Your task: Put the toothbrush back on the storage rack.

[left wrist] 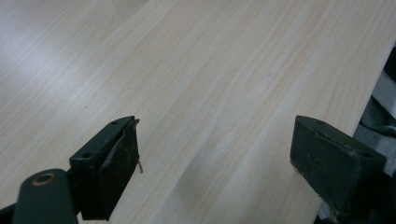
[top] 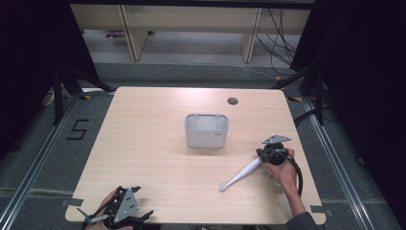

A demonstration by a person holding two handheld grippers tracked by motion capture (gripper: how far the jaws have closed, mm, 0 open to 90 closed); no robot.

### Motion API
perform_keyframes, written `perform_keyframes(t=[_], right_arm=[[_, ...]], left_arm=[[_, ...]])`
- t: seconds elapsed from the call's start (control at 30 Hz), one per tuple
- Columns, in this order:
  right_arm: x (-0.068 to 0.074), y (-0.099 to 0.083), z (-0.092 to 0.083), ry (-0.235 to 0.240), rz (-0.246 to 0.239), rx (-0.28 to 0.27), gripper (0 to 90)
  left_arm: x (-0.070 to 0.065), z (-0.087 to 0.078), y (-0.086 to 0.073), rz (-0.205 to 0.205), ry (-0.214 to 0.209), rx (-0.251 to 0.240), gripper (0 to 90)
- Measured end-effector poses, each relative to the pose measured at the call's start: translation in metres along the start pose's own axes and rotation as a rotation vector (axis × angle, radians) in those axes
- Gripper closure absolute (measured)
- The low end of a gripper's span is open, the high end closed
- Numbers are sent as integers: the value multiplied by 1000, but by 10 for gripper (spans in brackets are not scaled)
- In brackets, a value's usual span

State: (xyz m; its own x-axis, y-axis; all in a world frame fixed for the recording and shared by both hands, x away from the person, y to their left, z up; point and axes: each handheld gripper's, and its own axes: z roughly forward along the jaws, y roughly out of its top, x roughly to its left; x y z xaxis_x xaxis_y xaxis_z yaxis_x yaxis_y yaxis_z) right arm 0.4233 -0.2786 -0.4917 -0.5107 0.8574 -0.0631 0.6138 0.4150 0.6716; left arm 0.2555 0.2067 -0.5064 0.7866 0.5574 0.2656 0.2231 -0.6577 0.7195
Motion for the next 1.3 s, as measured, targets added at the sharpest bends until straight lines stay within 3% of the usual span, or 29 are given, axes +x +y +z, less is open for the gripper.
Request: perform_keyframes(t=[0.07, 0.1, 0.2, 0.3, 0.33, 0.37, 0.87, 0.9, 1.03, 1.3], right_arm=[[-1, -1, -1, -2, -18, 3, 900], [1, -2, -2, 2, 0, 10, 900], [2, -4, -5, 4, -4, 15, 900], [2, -5, -7, 3, -27, 16, 900], [2, -6, -6, -3, -41, 13, 900], [4, -6, -8, 1, -17, 23, 900], [6, -14, -18, 15, -51, 31, 900], [8, -14, -19, 20, -28, 36, 900], [10, -16, -20, 22, -61, 36, 900], [17, -14, -28, 27, -75, 42, 878]], left_arm=[[0, 0, 0, 2, 0, 3, 149], [1, 0, 0, 11, 3, -4, 150], [2, 0, 1, 32, 4, 12, 150], [1, 0, 1, 12, -6, 16, 150], [1, 0, 1, 17, 8, 13, 150], [1, 0, 0, 10, 6, 4, 149], [1, 0, 1, 17, 14, 13, 150], [0, 0, 1, 10, 9, 20, 150], [1, -1, 1, 19, 15, 13, 150], [1, 0, 0, 22, 5, 26, 150]])
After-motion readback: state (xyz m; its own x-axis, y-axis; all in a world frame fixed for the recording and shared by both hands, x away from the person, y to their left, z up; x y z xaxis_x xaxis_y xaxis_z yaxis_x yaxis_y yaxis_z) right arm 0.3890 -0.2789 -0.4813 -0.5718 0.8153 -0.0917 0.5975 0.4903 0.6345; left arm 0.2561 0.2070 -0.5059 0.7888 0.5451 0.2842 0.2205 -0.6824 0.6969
